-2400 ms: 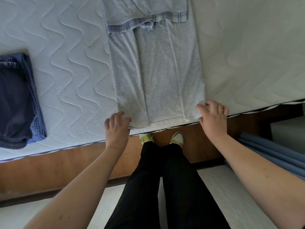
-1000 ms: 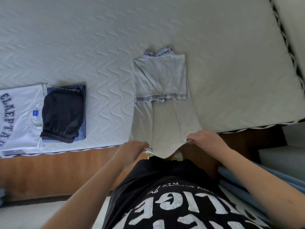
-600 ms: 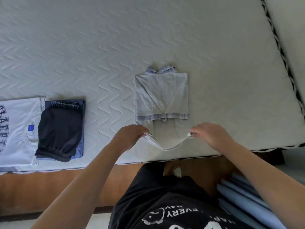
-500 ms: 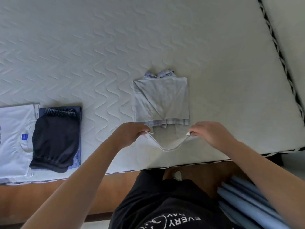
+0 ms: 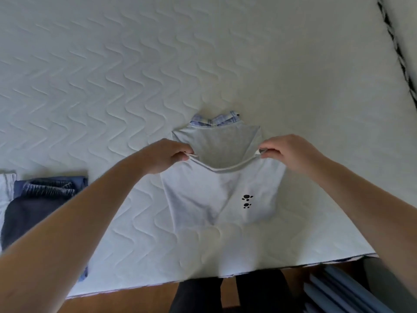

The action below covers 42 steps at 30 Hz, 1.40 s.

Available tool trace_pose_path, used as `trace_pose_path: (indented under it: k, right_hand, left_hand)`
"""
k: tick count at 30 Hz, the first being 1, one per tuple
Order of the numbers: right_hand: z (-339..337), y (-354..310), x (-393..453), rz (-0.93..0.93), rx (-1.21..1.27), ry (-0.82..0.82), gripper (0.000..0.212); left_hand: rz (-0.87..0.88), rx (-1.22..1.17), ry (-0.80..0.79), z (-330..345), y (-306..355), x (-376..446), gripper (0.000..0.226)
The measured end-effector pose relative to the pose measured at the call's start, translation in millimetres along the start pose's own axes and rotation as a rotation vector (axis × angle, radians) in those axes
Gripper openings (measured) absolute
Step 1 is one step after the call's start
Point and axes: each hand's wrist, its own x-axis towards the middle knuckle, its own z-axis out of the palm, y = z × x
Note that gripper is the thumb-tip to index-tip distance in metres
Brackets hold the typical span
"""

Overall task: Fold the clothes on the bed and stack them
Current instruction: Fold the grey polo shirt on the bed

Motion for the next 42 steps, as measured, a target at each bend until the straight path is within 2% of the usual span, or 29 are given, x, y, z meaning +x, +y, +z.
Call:
trace_pose_path:
  k: [6,14,18,27,33,35,38,40,42]
  right_hand:
    - [15,67,88,0.01,0.025,-0.02,0.015]
    - [62,120,167,0.121,0.025,-0.027,0.013]
    - [80,133,187,0.122,0.042,-0.017,0.013]
    - [95,150,204,0.224,0.055,0.057,0.024]
    - [101,156,211,0.309,0.003,-0.051,0.037]
    - [93,158,214,0.326,0.025,-0.15,0.039]
    - [85,155,219,0.317,-0.019,-0.313,0.043]
    - [86,151,220,0.303,-0.079,-0.347,0.044]
    - [87,149,218,0.3,-0.067,-0.327,0.043]
  left_hand:
    - [-0.108,0.047,0.023,-17,-58,80,0.024]
    - [-0.219,0.047,-0.042,-1,-118,153,0.027]
    - [-0.249,0.067,-0.042,7,-136,170,0.028]
    - [-0.329,0.043,0.116,21,-151,186,0.024]
    - [-0.417,0.126,0.173,43,-145,195,0.03]
    - [-0.434,0.09,0.105,35,-148,197,0.044]
    - [-0.39,0.142,-0.108,17,-150,196,0.064]
    - [-0.361,0.234,-0.196,13,-147,198,0.061]
    - [-0.359,0.236,-0.214,14,-140,202,0.051]
